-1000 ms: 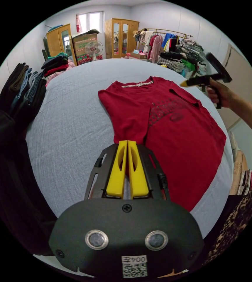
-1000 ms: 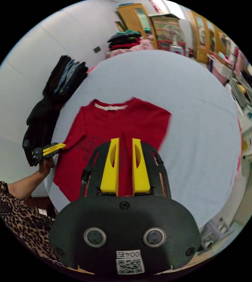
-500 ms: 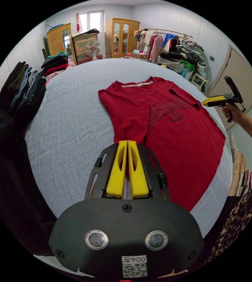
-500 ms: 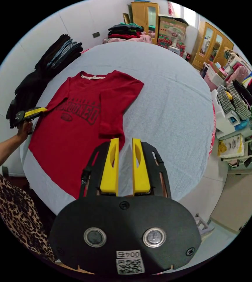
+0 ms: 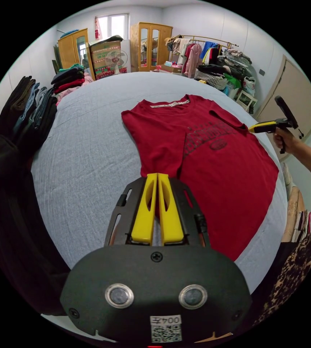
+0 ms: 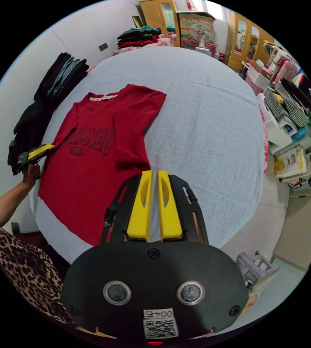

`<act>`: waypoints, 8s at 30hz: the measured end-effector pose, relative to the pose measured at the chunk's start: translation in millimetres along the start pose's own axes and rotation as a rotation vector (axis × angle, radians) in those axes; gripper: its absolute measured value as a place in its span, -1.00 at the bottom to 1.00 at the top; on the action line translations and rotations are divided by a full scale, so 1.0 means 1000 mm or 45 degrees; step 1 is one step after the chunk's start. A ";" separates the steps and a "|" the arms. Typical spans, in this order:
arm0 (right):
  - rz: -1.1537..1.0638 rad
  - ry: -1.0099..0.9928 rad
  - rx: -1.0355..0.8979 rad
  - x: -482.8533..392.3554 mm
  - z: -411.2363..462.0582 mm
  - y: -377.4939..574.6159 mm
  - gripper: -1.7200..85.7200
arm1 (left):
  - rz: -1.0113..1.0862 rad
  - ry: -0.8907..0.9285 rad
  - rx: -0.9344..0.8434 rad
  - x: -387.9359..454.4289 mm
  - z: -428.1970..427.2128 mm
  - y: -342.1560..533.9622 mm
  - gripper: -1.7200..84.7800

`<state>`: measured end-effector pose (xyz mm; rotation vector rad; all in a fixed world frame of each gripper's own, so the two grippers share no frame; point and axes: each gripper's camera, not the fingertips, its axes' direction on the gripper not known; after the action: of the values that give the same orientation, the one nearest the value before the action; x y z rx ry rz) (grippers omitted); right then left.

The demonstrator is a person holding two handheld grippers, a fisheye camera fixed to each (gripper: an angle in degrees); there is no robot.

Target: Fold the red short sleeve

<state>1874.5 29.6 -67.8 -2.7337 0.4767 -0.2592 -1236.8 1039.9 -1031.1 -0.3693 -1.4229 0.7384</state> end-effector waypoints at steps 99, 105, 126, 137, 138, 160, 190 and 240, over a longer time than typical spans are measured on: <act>0.549 -1.073 -0.158 0.120 -0.004 0.339 -0.71 | -1.029 1.038 -0.162 -0.234 0.023 0.116 -0.74; 0.570 -1.105 -0.151 0.124 0.004 0.356 -0.73 | -1.045 1.075 -0.168 -0.231 0.028 0.116 -0.77; 0.718 -1.227 -0.089 0.150 0.032 0.396 -0.76 | -1.212 1.202 -0.046 -0.241 0.041 0.150 -0.89; 0.707 -1.218 -0.052 0.156 0.034 0.399 -0.87 | -1.211 1.205 -0.031 -0.251 0.035 0.161 -0.90; 0.696 -1.226 -0.034 0.157 0.030 0.398 -0.87 | -1.212 1.199 -0.020 -0.254 0.030 0.164 -0.90; 0.509 -1.148 -0.056 0.149 -0.038 0.416 -0.88 | -1.081 1.181 -0.019 -0.273 -0.086 0.223 -0.91; 0.543 -1.005 -0.035 0.210 -0.045 0.139 -0.87 | -1.178 1.368 0.084 -0.400 -0.143 0.062 -0.90; 0.028 -0.264 -0.167 -0.042 -0.027 0.010 -0.70 | -0.573 0.749 0.021 -0.247 -0.105 0.153 -0.79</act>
<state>1826.5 27.1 -52.0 -2.8388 0.4809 0.0636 -1166.9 1009.7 -1330.7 -0.2143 -0.8909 0.2385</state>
